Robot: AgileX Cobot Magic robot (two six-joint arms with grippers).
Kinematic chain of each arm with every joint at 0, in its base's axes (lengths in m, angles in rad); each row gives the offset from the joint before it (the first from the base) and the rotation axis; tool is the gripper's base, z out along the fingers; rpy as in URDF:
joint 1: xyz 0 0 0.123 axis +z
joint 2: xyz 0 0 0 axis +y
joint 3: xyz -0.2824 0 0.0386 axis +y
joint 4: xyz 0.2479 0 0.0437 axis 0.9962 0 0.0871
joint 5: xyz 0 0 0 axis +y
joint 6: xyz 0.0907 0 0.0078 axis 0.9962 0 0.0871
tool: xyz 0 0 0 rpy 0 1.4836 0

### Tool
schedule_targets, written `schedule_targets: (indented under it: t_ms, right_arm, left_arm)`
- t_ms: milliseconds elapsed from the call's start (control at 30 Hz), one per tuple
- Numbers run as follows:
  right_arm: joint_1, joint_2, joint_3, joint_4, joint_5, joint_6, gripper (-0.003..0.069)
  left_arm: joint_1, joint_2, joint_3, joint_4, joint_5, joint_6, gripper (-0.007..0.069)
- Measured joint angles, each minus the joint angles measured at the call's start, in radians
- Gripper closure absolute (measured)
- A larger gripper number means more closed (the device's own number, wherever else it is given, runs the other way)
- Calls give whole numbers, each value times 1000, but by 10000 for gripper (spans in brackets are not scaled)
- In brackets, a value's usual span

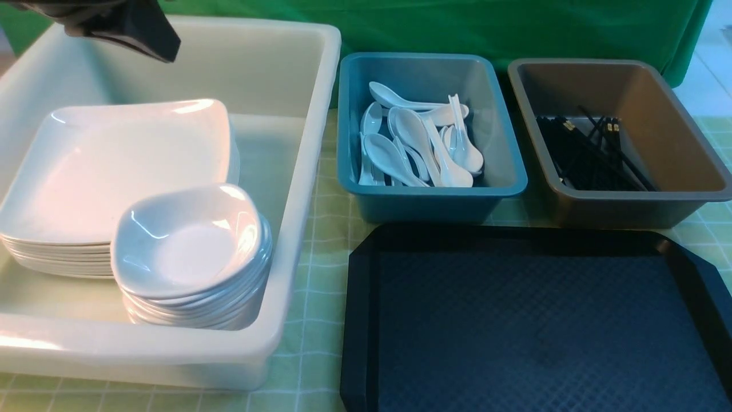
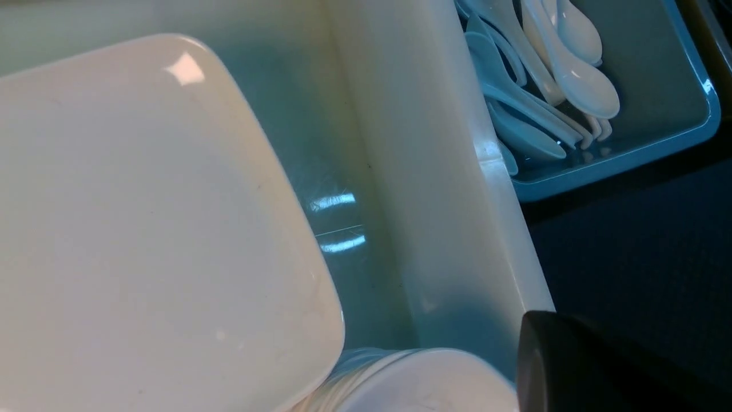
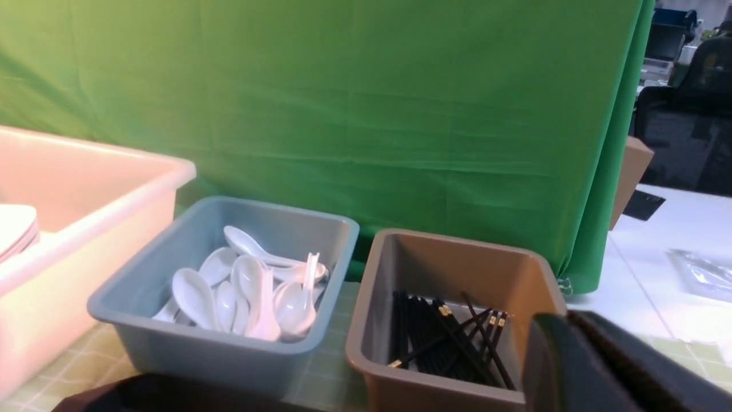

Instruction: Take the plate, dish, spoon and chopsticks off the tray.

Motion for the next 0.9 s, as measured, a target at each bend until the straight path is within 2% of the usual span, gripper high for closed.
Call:
schedule_targets:
  t_ms: [600, 800, 900]
  right_arm:
    - [0, 0, 49, 4, -24, -6, 605]
    - [0, -27, 230, -13, -136, -6, 589]
    - [0, -72, 326, -38, -128, -7, 583]
  left_arm:
    - [0, 0, 0, 0, 0, 0, 641]
    - [0, 0, 0, 6, 0, 12, 641]
    - [0, 0, 0, 8, 0, 15, 641]
